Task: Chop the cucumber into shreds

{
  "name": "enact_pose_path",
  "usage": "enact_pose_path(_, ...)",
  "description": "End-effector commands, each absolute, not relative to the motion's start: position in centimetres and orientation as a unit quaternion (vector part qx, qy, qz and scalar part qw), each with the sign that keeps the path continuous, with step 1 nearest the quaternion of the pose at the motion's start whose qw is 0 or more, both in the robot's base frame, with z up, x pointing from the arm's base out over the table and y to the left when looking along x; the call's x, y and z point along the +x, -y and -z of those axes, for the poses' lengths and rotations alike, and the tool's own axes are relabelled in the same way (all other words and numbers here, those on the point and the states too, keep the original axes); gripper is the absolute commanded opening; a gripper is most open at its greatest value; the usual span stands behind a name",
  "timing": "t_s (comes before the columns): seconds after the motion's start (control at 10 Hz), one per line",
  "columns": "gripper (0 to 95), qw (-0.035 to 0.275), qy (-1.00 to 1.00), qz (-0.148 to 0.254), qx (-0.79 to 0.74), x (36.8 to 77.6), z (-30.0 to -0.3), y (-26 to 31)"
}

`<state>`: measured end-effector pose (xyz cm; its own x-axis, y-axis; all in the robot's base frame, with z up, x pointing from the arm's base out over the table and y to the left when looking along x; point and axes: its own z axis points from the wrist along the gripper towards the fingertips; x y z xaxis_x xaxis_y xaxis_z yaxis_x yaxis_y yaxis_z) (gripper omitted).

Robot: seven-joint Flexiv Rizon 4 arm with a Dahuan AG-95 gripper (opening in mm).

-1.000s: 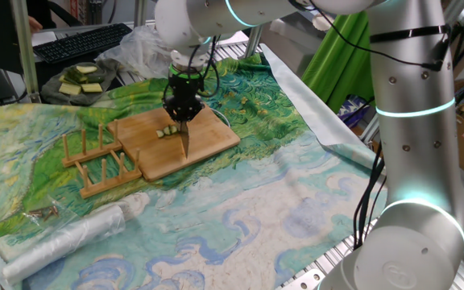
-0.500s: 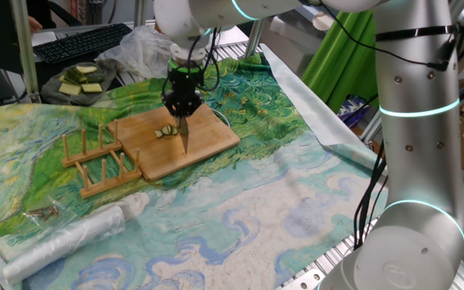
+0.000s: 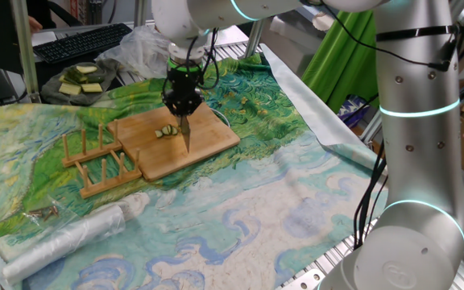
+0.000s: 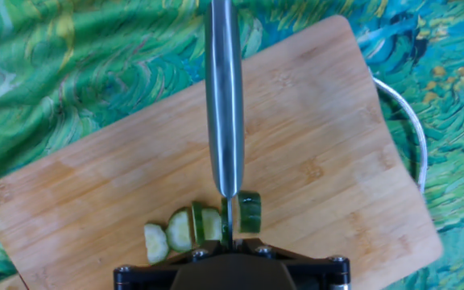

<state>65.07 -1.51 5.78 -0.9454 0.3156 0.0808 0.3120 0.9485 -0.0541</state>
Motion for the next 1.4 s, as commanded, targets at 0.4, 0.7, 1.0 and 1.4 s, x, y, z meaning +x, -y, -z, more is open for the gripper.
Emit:
enact_pose_path(0.4, 0.0, 0.044, 0.987, -0.019, -0.153, 64.8, -5.8, 2.1)
enact_pose_path(0.7, 0.0, 0.042, 0.987, -0.017, -0.152, 64.4, -5.8, 2.4)
enact_pose_path(1.0, 0.0, 0.041, 0.988, -0.005, -0.151, 64.3, -4.9, 2.3)
enact_pose_path(1.4, 0.0, 0.029, 0.987, 0.011, -0.154, 64.2, -2.4, 2.3)
